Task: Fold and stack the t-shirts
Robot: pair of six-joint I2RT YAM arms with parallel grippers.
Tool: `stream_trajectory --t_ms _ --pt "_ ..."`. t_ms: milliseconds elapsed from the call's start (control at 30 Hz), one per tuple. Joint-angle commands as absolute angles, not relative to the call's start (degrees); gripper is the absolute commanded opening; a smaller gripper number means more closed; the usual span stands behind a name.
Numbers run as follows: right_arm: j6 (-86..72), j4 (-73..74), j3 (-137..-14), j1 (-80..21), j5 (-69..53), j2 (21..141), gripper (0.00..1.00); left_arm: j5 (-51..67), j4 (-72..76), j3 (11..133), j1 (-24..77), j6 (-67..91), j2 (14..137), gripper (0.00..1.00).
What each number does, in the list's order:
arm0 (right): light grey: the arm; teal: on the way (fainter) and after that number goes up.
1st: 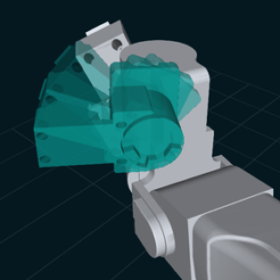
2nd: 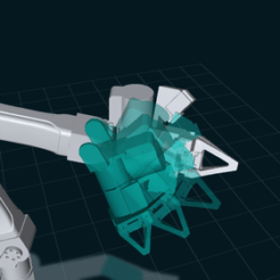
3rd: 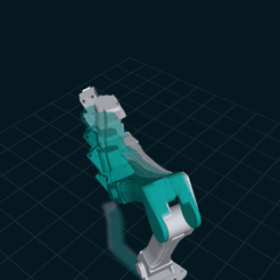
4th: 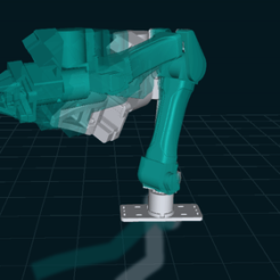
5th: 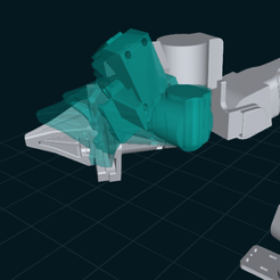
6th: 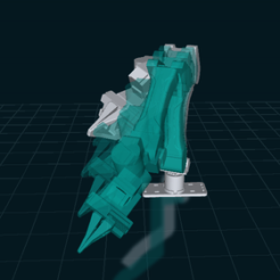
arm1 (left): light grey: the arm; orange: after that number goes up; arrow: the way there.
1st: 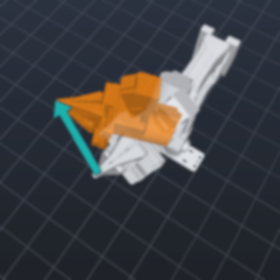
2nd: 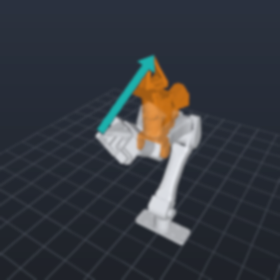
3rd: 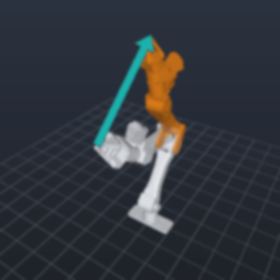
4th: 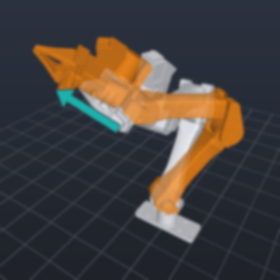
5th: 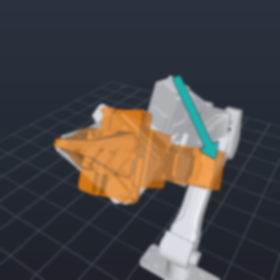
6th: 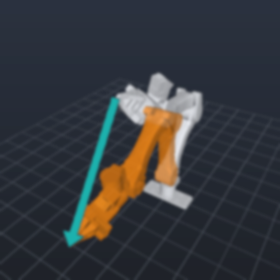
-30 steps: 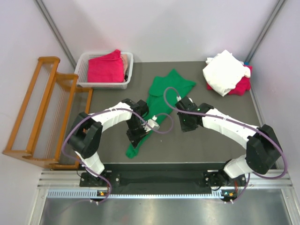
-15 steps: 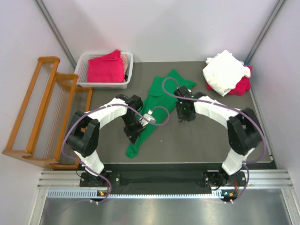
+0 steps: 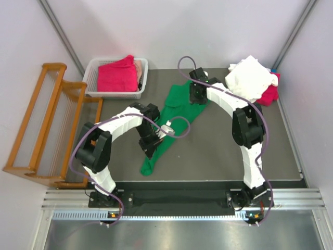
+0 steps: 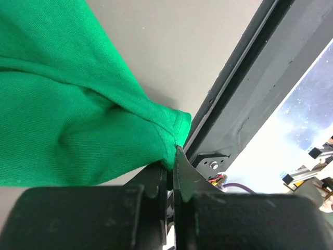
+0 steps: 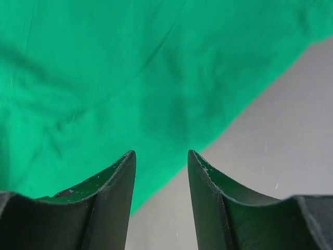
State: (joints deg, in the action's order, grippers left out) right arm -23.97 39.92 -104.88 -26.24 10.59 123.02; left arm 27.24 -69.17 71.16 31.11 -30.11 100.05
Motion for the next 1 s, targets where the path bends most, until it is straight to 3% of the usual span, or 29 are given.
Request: stream_trajectory --t_ms 0,367,967 --pt "-23.38 41.66 -109.86 -24.35 10.11 126.56 0.45 29.18 -71.19 72.25 31.20 -31.82 100.72 0.00" --pt "-23.73 40.69 -109.77 -21.09 9.41 130.96 0.45 31.19 -74.88 76.11 31.20 -33.05 101.69 0.00" --pt "-20.22 41.83 -125.50 -15.74 6.33 143.34 0.43 39.02 -84.99 94.21 38.31 -37.00 116.09 0.00"
